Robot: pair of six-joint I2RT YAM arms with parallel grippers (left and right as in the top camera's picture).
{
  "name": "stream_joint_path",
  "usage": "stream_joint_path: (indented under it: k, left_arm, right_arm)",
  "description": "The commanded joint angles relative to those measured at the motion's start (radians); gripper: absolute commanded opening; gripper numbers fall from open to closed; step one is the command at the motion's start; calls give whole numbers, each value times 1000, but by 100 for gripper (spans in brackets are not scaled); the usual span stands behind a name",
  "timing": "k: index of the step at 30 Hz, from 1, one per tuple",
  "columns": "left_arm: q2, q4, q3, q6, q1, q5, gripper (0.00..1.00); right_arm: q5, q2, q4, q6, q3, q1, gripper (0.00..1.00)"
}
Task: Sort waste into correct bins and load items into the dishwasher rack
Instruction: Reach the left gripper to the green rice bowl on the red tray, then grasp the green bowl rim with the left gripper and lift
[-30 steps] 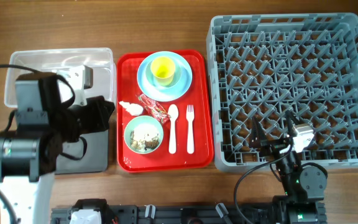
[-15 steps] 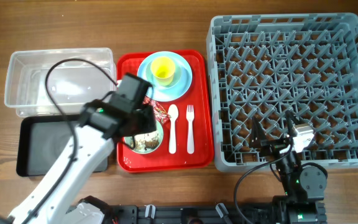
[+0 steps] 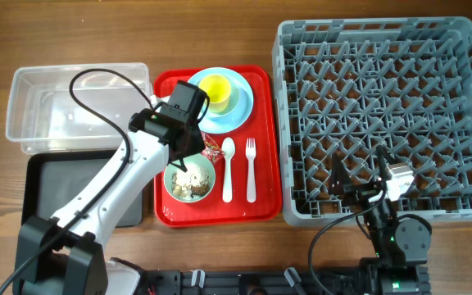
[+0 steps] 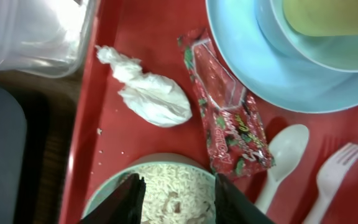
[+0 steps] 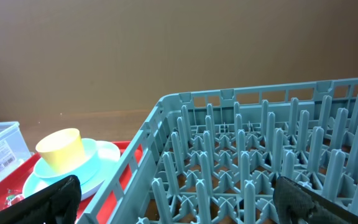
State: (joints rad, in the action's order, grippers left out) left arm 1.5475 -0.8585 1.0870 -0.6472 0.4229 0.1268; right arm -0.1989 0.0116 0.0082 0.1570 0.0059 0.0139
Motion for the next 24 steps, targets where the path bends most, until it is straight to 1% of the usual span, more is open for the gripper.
stream_joint_path:
  k: [1,3,7,9,11,13,16,19,24]
  left_arm:
    - [-5,-5,-8,38,10,-255,38]
    - [-5,-31,-8,37,35,-301,39]
    - [-5,-90,-8,34,140,-273,40]
    - [-4,-92,-9,15,182,-212,38]
    - [-3,-79,-30,-48,235,-87,37]
    - [-3,-56,-56,-72,272,-58,37]
    - [-3,-14,-81,-72,293,-19,37]
    - [-3,31,-113,-72,293,-16,34]
    - [-2,63,-140,-72,293,-15,34]
  right_arm:
    - [-5,-4,7,3,-1,-6,100]
    - [-5,-4,7,3,-1,-6,100]
    - [-5,-4,7,3,-1,-6,100]
    - [-5,-4,7,3,-1,-6,99]
    - [-5,-4,7,3,-1,-6,100]
    - [-5,-4,7,3,-1,-6,100]
    - [-5,-4,7,3,-1,-6,100]
    - [-5,-4,7,3,-1,-6,100]
    - [-5,-4,7,3,-1,-6,100]
